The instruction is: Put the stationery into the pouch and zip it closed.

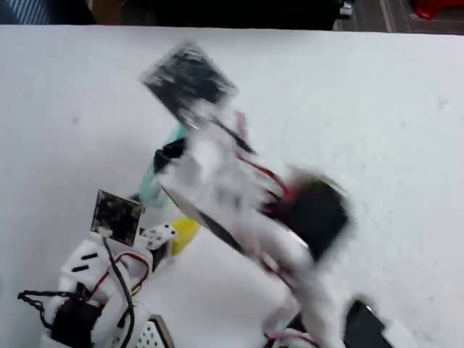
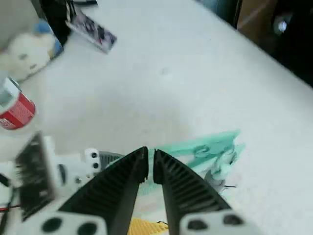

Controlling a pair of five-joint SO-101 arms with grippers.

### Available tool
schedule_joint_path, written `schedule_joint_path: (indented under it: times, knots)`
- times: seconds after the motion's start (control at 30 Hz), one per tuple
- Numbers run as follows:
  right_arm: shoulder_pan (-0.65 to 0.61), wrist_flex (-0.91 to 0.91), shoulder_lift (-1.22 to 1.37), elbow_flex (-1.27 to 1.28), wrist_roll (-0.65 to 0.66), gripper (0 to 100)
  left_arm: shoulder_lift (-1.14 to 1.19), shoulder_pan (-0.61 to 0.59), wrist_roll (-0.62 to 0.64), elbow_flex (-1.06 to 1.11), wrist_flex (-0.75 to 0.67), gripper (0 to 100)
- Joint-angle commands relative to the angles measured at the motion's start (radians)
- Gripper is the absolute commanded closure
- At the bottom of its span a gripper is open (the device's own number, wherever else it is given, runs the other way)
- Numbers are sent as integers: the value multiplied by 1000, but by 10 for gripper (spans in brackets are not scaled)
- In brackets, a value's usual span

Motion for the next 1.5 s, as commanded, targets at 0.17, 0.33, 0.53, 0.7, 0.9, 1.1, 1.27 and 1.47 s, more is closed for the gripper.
schedule_joint_path:
  times: [0.17, 0.33, 0.53, 0.7, 0.9, 1.1, 1.27, 1.47]
  knots:
    - [2, 16, -59, 28, 5, 977, 2, 2, -9, 23, -87, 924]
    - [2, 16, -61, 78, 5, 977, 2, 2, -11, 52, -123, 951]
    - [2, 18, -61, 81, 5, 977, 2, 2, -11, 81, -172, 978]
    - [76, 18, -61, 95, -95, 941, 2, 33, -9, 81, -166, 978]
    - [159, 18, -62, 282, -218, 742, 2, 150, -12, 104, -166, 978]
    - [159, 18, -62, 253, -229, 740, 2, 216, -91, 117, -166, 979]
    - [159, 18, -62, 222, -230, 740, 2, 231, -97, 167, -206, 979]
    - [160, 19, -84, 229, -324, 693, 2, 231, -97, 175, -216, 979]
